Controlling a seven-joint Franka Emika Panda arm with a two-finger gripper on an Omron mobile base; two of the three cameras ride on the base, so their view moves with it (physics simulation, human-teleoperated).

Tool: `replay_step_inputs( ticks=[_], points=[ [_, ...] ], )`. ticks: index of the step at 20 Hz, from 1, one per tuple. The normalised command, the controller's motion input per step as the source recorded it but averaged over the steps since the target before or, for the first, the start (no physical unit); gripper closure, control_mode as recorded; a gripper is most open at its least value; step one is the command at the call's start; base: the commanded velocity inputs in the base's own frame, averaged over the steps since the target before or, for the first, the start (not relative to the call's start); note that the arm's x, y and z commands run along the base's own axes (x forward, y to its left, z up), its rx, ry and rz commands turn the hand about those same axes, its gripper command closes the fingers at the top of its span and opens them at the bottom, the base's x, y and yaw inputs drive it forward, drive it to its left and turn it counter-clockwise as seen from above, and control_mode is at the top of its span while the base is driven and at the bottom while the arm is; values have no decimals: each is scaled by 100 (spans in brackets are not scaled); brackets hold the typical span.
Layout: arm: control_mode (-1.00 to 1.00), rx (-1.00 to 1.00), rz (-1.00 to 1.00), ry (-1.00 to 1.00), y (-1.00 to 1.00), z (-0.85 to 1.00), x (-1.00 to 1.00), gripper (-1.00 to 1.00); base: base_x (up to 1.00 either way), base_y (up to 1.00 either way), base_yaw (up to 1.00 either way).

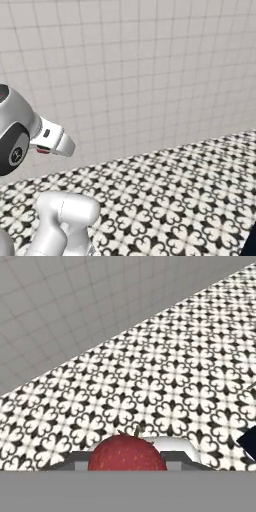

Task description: Take the strawberry from the fridge and place it on top of the pancake, located on the dining counter.

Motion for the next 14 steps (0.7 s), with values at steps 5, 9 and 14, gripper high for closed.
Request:
replay_step_inputs(
  ticks=[5, 9, 14],
  points=[
    [100, 0, 0, 0, 0, 0, 0, 100, 100, 25, -63],
    [100, 0, 0, 0, 0, 0, 0, 100, 100, 26, -65],
    [100, 0, 0, 0, 0, 0, 0, 100, 100, 25, -65]
  ],
)
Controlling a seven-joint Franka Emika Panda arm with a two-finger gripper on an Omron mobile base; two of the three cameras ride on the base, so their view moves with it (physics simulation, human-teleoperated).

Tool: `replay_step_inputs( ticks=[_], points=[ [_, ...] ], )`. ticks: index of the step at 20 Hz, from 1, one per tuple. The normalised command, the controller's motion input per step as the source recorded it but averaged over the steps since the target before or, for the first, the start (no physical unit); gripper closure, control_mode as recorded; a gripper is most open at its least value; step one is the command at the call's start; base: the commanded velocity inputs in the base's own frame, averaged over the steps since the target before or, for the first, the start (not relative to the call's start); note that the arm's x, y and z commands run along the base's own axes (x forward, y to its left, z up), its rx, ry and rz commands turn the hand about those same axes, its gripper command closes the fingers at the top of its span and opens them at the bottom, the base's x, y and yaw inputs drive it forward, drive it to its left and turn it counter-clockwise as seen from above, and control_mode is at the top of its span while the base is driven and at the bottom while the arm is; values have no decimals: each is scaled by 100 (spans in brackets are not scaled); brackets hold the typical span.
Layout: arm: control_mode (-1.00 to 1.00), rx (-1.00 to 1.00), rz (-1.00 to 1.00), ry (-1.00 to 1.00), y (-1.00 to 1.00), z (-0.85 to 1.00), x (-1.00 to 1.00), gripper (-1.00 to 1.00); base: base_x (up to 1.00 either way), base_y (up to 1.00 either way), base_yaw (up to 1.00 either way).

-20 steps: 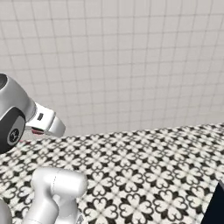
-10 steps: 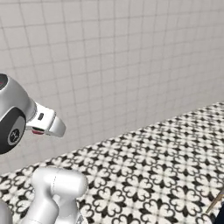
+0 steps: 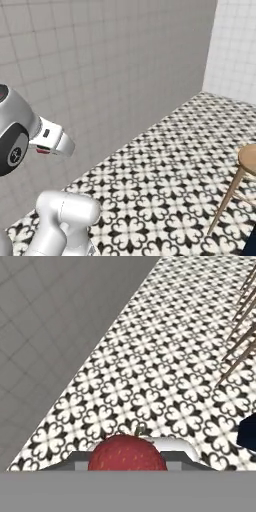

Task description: Take the strawberry from the fridge and place it on top of the pancake, located on the dining counter.

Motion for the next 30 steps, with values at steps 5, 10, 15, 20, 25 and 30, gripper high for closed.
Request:
replay_step_inputs(
  ticks=[5, 10, 15, 20, 25, 30],
  points=[
    [100, 0, 0, 0, 0, 0, 0, 100, 100, 26, -67],
    [100, 0, 0, 0, 0, 0, 0, 100, 100, 46, -66],
    [100, 0, 0, 0, 0, 0, 0, 100, 100, 75, -63],
    [100, 0, 0, 0, 0, 0, 0, 100, 100, 93, -60],
    [100, 0, 0, 0, 0, 0, 0, 100, 100, 97, -59],
    [100, 0, 0, 0, 0, 0, 0, 100, 100, 100, -57]
  ],
)
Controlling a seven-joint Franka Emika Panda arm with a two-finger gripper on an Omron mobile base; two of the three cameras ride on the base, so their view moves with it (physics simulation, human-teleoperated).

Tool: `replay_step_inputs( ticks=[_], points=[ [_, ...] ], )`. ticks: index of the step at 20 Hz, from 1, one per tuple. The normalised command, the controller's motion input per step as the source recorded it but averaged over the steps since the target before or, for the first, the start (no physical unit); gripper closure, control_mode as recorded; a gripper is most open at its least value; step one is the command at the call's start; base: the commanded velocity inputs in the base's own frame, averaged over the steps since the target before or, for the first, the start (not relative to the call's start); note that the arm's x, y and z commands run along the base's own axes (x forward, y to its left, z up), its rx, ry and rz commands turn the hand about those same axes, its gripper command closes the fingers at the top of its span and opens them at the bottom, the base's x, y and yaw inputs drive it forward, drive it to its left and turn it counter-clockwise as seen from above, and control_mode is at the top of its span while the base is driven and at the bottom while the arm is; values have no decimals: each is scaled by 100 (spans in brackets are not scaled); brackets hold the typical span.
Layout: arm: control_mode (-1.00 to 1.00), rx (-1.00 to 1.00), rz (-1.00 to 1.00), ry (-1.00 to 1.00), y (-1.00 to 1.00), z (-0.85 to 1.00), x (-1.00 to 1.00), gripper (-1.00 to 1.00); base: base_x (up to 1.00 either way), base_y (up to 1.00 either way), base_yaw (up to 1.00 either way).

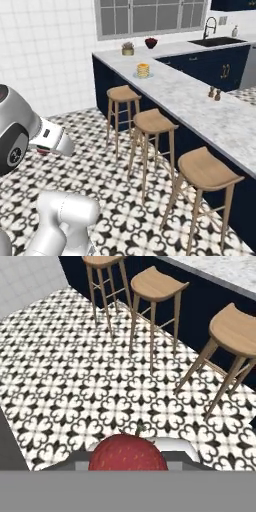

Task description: Take the strawberry from the fridge and place it on top of the pancake, located on the dining counter.

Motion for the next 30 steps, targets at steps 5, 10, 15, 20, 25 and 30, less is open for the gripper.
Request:
replay_step_inputs(
  ticks=[5, 10, 15, 20, 25, 30],
  points=[
    [100, 0, 0, 0, 0, 0, 0, 100, 100, 100, -53],
    [100, 0, 0, 0, 0, 0, 0, 100, 100, 100, -55],
    [100, 0, 0, 0, 0, 0, 0, 100, 96, 100, -56],
    [100, 0, 0, 0, 0, 0, 0, 100, 74, 100, -55],
    [100, 0, 0, 0, 0, 0, 0, 100, 23, 100, -39],
    [100, 0, 0, 0, 0, 0, 0, 100, 16, 100, -32]
  ],
)
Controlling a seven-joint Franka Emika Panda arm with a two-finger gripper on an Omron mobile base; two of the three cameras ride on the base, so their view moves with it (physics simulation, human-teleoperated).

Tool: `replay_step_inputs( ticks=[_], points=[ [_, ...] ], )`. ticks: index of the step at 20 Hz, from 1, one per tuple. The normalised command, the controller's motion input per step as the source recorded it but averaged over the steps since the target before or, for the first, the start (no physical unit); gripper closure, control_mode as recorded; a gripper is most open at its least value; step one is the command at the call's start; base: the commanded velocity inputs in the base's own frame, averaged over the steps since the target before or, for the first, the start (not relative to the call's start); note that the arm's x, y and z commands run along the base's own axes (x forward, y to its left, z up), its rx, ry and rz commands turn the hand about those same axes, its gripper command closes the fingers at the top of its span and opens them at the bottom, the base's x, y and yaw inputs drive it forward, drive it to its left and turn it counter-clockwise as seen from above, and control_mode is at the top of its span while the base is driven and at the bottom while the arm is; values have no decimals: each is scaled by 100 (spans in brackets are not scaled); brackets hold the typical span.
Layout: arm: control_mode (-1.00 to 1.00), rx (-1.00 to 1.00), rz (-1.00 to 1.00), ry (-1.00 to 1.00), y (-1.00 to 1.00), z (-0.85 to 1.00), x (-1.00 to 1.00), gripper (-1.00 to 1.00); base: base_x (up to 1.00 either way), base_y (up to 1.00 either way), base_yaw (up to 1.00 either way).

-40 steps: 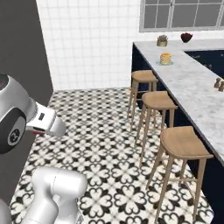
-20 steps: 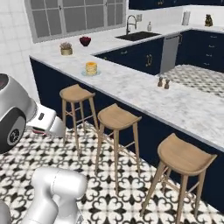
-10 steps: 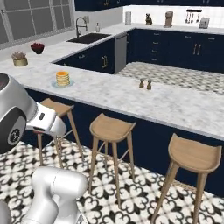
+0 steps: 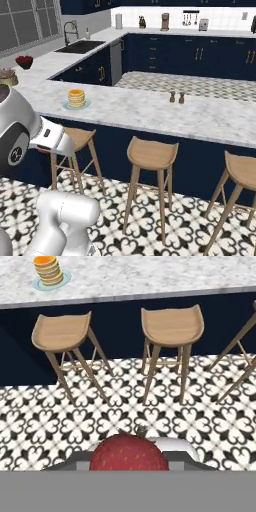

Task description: Take the strawberry from the fridge and place it on top of the pancake, located on the dining counter.

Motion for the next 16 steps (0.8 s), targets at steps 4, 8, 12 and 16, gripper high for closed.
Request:
replay_step_inputs(
  ticks=[4, 8, 12, 16],
  points=[
    [100, 0, 0, 0, 0, 0, 0, 100, 36, 100, -34],
    [100, 0, 0, 0, 0, 0, 0, 100, 38, 100, -34],
    [100, 0, 0, 0, 0, 0, 0, 100, 59, 100, -25],
    [100, 0, 0, 0, 0, 0, 0, 100, 95, 49, 7]
  ],
)
